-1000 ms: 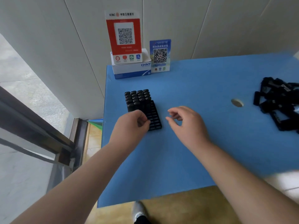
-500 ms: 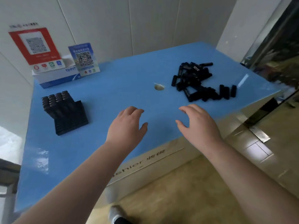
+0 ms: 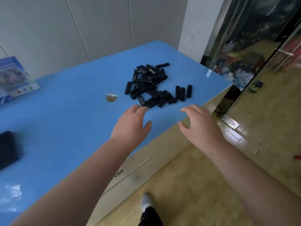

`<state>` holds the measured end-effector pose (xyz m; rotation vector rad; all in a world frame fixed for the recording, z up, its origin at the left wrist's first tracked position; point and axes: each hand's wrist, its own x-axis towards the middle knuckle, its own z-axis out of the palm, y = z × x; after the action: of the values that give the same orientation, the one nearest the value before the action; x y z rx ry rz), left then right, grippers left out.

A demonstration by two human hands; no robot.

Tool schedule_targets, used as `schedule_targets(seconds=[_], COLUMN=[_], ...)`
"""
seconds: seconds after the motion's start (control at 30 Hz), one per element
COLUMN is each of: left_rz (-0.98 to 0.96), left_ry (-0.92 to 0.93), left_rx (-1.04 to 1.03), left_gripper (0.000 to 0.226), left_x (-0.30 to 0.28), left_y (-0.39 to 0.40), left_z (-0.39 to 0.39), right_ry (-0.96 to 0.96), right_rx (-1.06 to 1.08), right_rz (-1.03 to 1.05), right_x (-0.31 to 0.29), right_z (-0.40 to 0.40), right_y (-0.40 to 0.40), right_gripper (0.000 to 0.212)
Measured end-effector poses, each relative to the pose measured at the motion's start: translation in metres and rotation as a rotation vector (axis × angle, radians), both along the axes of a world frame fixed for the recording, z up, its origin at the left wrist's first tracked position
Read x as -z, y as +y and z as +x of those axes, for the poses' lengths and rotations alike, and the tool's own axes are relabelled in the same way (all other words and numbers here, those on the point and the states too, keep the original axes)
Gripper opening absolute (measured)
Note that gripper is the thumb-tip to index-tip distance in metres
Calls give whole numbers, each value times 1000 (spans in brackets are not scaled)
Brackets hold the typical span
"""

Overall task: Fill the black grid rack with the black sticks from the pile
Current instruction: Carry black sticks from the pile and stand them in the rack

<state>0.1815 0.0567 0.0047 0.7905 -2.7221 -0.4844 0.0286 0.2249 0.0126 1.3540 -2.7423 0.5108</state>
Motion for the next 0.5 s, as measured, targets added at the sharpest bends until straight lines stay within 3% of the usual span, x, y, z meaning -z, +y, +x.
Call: schedule_targets(seconds=[0.5], left_rz=[51], left_ry=[-15], left_rx=[128], left_gripper=[40], left_x=[-1], left_y=[-40], left_z=[-159], right_ry=[-19], right_rx=[31], right_rz=[25], right_x=[0], right_z=[-130], right_y=[-36], right_gripper=[43])
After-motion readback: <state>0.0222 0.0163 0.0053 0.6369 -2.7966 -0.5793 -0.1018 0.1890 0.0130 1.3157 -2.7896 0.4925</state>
